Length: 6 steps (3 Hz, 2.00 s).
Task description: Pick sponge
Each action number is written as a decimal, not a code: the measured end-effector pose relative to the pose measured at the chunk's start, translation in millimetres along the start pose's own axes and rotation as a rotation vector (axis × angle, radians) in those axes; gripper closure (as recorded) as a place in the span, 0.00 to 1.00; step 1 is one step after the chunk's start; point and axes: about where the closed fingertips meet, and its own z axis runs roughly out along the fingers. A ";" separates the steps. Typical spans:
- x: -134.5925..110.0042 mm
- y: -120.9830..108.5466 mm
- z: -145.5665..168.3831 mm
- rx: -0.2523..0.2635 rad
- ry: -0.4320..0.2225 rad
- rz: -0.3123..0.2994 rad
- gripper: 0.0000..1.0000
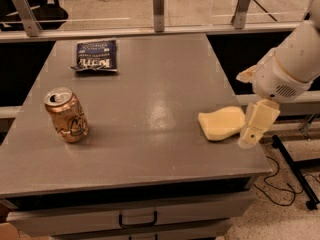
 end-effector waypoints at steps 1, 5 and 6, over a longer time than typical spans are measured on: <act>5.7 -1.1 29.5 -0.042 -0.023 0.007 0.00; -33.6 -14.4 25.9 -0.109 -0.184 0.010 0.88; -92.5 -18.5 3.8 -0.133 -0.335 -0.062 1.00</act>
Offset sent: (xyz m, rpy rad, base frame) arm 0.0247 0.0072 -0.0603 0.0909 0.0919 -0.0093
